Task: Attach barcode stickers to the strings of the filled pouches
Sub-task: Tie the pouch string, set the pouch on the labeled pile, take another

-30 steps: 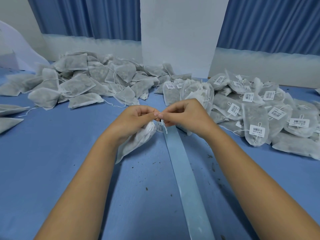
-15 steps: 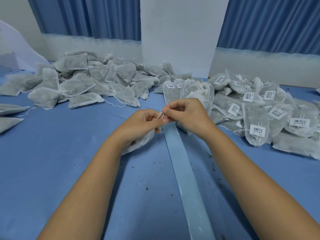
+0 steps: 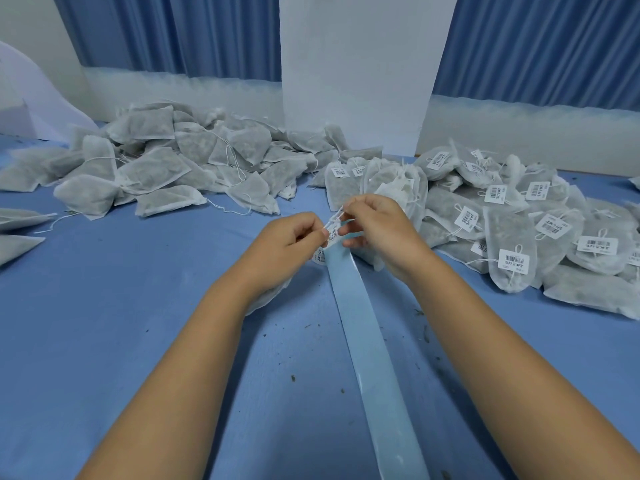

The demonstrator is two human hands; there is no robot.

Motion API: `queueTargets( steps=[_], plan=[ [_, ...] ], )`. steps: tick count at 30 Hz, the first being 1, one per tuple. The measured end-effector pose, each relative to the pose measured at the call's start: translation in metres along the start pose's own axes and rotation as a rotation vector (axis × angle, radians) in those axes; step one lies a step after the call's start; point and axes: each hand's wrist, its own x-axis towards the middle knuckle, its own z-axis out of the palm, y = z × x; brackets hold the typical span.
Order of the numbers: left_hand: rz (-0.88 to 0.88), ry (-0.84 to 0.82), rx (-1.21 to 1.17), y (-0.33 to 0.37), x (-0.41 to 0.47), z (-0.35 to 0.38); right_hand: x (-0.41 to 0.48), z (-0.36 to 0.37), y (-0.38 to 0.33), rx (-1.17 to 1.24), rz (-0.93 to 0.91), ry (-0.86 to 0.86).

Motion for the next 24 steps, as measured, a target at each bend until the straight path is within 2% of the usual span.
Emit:
queueTargets(
  steps=[5, 11, 16, 24],
  plan=[
    [0.109, 0.044, 0.089, -0.001, -0.001, -0.001, 0.0, 0.001, -0.001, 0.109, 0.085, 0.047],
    [0.135, 0.09, 0.126, -0.001, 0.0, -0.002, 0.002, -0.006, -0.005, 0.151, 0.134, 0.104],
    [0.108, 0.088, 0.093, -0.007, 0.003, 0.0, -0.001, -0.008, -0.003, 0.101, 0.153, -0.022],
    [0.058, 0.136, 0.006, -0.005, 0.002, -0.002, -0.003, -0.007, -0.006, 0.155, 0.168, -0.099]
  ],
)
